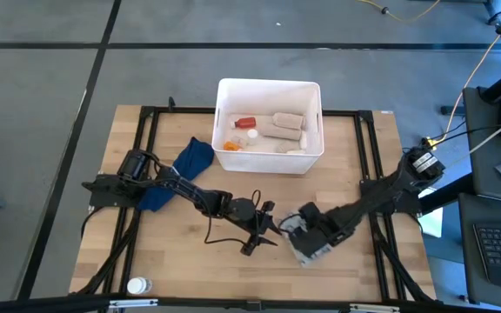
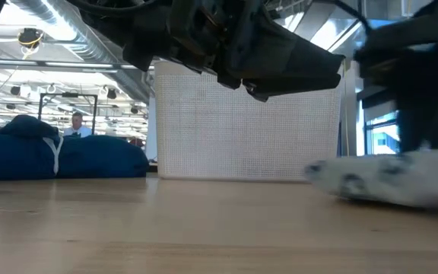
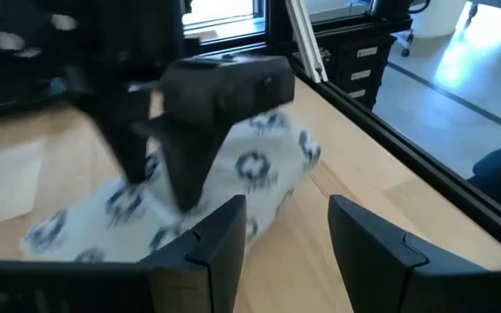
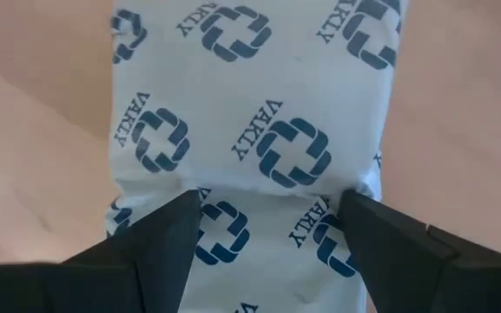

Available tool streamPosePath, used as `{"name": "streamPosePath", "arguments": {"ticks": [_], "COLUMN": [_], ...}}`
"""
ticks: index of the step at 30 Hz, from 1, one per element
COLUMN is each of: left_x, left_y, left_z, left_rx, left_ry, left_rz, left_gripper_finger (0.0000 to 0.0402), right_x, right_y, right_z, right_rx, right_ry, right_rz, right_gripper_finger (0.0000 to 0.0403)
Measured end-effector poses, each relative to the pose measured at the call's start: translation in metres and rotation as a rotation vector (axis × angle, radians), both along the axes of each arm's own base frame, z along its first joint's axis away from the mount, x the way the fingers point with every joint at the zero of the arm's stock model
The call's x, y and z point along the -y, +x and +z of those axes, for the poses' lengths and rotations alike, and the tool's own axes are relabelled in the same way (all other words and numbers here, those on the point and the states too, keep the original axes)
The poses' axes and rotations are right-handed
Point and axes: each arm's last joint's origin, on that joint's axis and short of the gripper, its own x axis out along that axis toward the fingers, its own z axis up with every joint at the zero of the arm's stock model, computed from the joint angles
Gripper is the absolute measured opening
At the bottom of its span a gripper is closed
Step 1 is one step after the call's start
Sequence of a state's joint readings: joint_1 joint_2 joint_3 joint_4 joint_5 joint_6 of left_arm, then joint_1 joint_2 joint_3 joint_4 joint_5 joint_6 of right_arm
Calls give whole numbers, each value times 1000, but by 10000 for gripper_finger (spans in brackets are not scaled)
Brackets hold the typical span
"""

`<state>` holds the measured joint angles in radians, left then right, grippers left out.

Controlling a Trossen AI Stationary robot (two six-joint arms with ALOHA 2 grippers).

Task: Pick & place medical supplies in basket/bin
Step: Put the light blue mailer bag into the white bin

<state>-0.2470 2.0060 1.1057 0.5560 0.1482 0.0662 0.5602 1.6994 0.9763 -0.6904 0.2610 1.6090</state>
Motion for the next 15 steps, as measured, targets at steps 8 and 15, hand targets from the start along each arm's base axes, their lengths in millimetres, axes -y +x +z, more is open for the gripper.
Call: {"name": "streamPosePath", "arguments": {"ticks": [8, 15], "left_x": [-1, -6], "left_y": [0, -6], "left_z": [-1, -16], "left_rx": [-12, -150], "left_ry": [15, 161], "left_rz": [28, 164], "left_gripper_finger": [157, 157], "right_x": [14, 19], "right_y": [23, 15], "right_z": [8, 49], "right_rx": [105, 118], "right_ry": [-50, -69], "right_rz": [131, 169], "right_gripper_finger": [280, 280]}}
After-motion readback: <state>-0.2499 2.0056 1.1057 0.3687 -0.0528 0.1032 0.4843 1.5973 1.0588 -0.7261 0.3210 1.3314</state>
